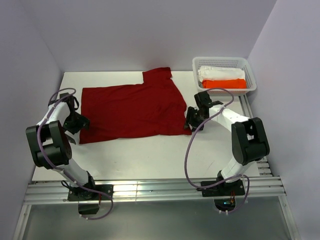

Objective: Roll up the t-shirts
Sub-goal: Fold the tshirt

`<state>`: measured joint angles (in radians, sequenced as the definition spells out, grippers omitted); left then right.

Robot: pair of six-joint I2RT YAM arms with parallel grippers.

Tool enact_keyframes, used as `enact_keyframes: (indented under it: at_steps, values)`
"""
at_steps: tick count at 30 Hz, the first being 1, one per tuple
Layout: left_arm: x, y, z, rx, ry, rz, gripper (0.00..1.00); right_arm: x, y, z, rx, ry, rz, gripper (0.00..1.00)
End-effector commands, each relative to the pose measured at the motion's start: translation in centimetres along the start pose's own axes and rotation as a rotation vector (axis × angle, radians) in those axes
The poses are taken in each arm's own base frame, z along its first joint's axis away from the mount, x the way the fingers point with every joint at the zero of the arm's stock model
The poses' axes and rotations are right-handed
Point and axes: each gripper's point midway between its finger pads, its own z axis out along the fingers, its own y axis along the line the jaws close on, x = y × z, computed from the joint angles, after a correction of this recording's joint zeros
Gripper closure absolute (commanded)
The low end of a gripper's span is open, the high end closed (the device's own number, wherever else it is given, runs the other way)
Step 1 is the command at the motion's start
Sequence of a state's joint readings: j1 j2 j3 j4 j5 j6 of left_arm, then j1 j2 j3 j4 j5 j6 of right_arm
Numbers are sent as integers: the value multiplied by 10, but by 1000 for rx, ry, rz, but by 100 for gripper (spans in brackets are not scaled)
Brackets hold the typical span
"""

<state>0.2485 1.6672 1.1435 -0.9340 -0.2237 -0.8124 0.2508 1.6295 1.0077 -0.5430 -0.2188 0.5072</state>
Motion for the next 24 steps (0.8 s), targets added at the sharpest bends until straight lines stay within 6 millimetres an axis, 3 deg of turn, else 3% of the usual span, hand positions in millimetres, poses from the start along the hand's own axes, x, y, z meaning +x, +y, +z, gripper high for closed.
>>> enact_keyframes:
  at_steps: [1, 2, 5, 6, 7, 10, 15, 21, 24]
  values:
    - [-10, 4, 2, 16, -21, 20, 0, -13, -5, 9, 31, -36, -17, 43]
    - [-10, 4, 4, 14, -17, 25, 0, -9, -8, 11, 39, -25, -8, 45]
    - [-7, 7, 8, 12, -5, 34, 1, 4, -20, 14, 90, -1, 21, 79]
    - [-7, 7, 8, 9, -4, 41, 1, 7, -23, 14, 104, 5, 29, 96]
    - [-7, 8, 9, 8, -5, 50, 1, 7, -27, 10, 127, -11, 37, 100]
    - [-5, 10, 10, 8, -5, 70, 1, 19, -44, 3, 192, 4, 50, 100]
    - [6, 9, 13, 50, 19, 90, 2, 20, -50, -5, 233, 0, 57, 100]
    - [24, 6, 17, 119, 54, 90, 11, 15, -45, -8, 220, -9, 61, 100]
    - [27, 4, 21, 128, 60, 76, 20, 13, -43, -8, 217, -11, 62, 100]
